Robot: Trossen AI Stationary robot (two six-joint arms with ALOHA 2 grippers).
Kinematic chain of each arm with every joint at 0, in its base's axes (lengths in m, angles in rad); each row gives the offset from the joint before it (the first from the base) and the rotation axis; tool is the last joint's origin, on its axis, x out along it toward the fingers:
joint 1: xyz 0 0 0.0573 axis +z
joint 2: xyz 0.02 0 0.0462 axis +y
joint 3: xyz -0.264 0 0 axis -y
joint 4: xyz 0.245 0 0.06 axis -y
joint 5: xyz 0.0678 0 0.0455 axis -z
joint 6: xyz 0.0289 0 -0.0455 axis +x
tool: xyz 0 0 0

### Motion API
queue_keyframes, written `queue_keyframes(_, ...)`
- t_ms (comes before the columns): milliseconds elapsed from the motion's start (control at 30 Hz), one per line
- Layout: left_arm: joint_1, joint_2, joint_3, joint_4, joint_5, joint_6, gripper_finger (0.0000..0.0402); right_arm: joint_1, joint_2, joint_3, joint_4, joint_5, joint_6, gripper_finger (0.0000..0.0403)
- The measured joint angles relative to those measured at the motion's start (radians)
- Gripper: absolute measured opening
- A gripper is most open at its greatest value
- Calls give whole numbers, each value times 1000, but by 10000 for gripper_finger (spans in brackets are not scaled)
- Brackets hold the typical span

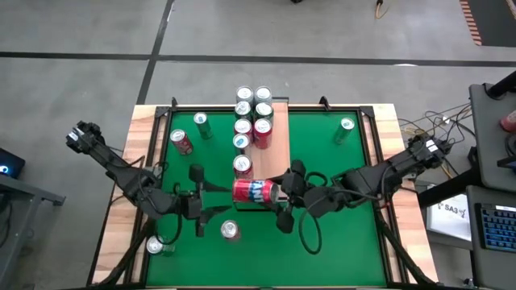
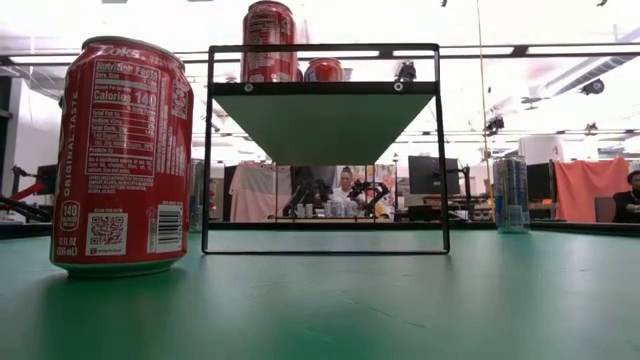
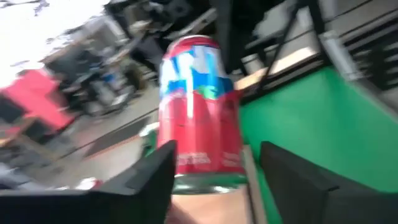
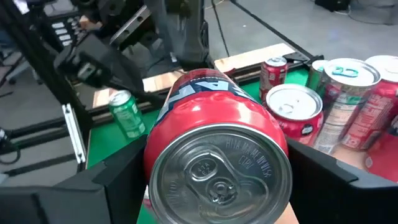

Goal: Place canned beverage on shelf
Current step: Put the orange can on the shelf

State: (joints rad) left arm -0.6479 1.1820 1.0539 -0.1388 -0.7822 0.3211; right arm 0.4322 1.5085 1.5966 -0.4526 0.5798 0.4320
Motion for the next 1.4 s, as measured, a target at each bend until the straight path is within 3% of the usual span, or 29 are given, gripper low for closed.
queue_keyframes(167, 1, 59, 56, -5, -133, 58, 290, -38, 5, 4, 25, -2, 23, 292)
queue_keyframes(333, 7, 113, 135, -74, -151, 81, 325, -62, 5, 4, 24, -3, 41, 292)
queue_keyframes(733, 58, 256, 306, -243, -172, 59, 331, -57, 13, 67, -16, -66, 54, 292)
queue_keyframes(900, 67, 297, 348, -271, -231, 61, 331, -57, 15, 92, -44, -75, 108, 292)
queue_keyframes(1167, 84, 339, 377, -281, -300, 65, 331, -57, 15, 112, -47, -91, 198, 292)
queue_keyframes(1400, 95, 352, 377, -287, -301, 63, 316, -57, 18, 113, -50, -108, 204, 292)
